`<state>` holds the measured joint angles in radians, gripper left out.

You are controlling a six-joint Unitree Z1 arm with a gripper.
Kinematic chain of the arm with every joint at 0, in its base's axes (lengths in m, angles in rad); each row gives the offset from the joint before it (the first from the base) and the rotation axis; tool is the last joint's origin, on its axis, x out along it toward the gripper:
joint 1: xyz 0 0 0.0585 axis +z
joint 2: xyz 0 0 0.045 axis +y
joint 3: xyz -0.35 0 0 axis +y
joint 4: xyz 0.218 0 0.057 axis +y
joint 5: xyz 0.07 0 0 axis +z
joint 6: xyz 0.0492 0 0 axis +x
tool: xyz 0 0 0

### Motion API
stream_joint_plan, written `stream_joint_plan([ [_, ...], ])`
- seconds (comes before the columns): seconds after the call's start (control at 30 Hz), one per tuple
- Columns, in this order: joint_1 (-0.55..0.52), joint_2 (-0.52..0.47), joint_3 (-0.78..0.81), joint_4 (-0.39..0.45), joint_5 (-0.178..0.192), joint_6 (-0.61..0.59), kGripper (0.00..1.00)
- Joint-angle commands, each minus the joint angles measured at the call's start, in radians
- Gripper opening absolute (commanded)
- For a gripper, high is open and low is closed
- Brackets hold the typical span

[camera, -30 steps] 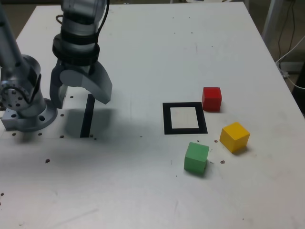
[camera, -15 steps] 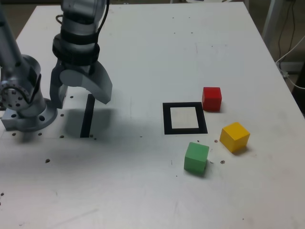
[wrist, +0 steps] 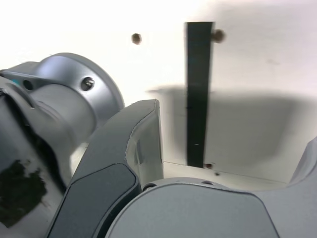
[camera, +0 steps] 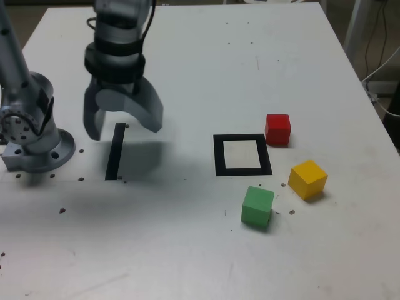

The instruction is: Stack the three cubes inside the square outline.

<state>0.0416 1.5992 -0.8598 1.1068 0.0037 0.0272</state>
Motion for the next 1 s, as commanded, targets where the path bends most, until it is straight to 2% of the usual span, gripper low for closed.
stream_joint_plan([
  [0.0, -0.01, 0.014, -0.029, 0.003, -0.004, 0.002, 1.0],
  [0.23, -0.051, 0.081, -0.167, 0.027, -0.015, -0.003, 1.0],
  [0.37, -0.084, 0.144, -0.292, 0.071, -0.017, -0.018, 1.0],
  [0.97, -0.09, 0.378, -0.724, 0.21, 0.014, -0.01, 1.0],
])
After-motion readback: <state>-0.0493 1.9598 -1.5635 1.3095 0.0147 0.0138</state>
